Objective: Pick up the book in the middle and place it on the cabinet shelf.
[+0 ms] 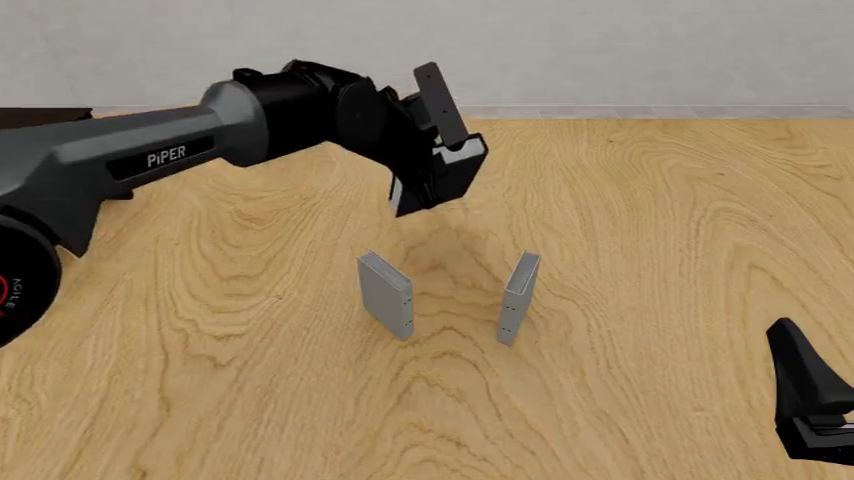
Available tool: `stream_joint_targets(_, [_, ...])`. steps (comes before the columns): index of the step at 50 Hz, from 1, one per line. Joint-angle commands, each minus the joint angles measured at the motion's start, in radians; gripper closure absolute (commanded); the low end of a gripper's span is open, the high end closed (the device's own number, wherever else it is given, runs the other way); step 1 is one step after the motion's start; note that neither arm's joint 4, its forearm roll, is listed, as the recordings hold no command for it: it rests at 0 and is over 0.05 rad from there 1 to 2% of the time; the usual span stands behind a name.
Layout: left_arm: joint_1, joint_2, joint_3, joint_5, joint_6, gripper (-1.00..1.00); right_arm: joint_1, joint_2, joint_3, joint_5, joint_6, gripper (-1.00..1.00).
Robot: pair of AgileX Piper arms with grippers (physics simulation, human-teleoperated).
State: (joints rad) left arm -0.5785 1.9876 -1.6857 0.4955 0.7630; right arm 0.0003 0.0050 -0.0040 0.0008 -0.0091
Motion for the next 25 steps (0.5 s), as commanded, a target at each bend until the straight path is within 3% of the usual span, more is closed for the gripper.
stream_joint_targets(1, [0.018, -0.054, 0.003, -0.004, 0.020, 1.00, 0.000, 0.000, 0.000, 0.000, 0.000, -1.00])
stream_joint_targets(15, [0.054, -0.153, 0.096, -0.050, 0.048, 1.00, 0.000, 0.000, 0.000, 0.000, 0.000, -1.00])
stream_joint_targets(21, [0.063, -0.213, 0.182, -0.079, 0.047, 1.00, 0.000, 0.000, 0.000, 0.000, 0.000, -1.00])
stream_joint_targets(25, [0.085, -0.216, 0.174, -0.072, 0.053, 1.00, 0.000, 0.000, 0.000, 0.000, 0.000, -1.00])
